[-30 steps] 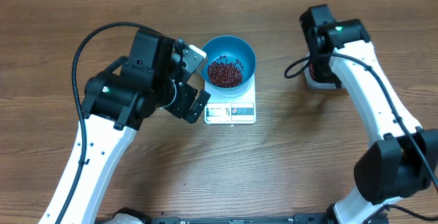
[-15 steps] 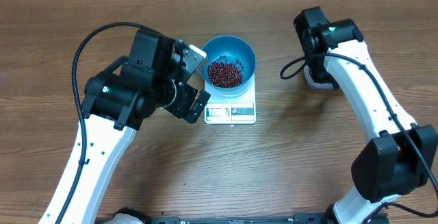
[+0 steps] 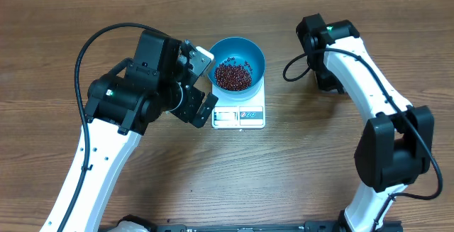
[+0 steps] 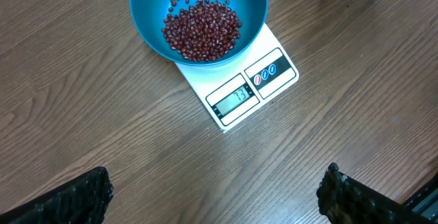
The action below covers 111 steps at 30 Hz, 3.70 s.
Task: Scoop item into bowl and weigh 150g on scale
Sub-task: 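Carry the empty scoop right back toward the bean tub, then dip the scoop into the bean tub and lift more beans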
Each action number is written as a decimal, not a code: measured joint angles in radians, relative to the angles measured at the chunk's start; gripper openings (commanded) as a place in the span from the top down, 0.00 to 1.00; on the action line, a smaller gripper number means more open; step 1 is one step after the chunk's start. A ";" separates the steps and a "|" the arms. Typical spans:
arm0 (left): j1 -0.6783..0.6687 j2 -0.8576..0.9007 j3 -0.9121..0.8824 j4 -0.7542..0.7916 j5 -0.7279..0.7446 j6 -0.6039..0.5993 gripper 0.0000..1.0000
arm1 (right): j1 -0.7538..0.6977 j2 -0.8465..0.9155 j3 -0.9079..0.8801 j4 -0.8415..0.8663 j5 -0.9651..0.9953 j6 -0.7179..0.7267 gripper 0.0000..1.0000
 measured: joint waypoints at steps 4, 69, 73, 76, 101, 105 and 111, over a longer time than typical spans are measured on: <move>0.000 0.000 0.000 0.000 0.000 0.000 0.01 | 0.000 0.001 0.000 -0.001 0.002 0.003 0.96; 0.000 0.000 0.000 0.000 0.000 0.000 0.01 | -0.556 0.064 0.072 -0.043 -1.199 -0.606 0.96; 0.000 0.000 0.000 0.000 0.000 0.000 0.00 | -0.559 0.079 0.072 -0.044 -1.221 -0.614 0.96; 0.000 0.000 0.000 0.000 0.000 0.000 0.00 | -0.560 0.094 0.071 -0.052 -1.246 -0.621 0.96; 0.000 0.000 0.000 0.000 0.000 0.000 0.00 | -0.718 0.126 0.060 -0.122 -1.450 -0.711 0.96; 0.000 0.000 0.000 0.000 0.000 0.000 0.00 | -0.730 0.126 0.060 -0.124 -1.460 -0.714 0.96; 0.000 0.000 0.000 0.000 0.000 0.000 0.00 | -0.734 0.126 0.060 -0.134 -1.473 -0.717 0.96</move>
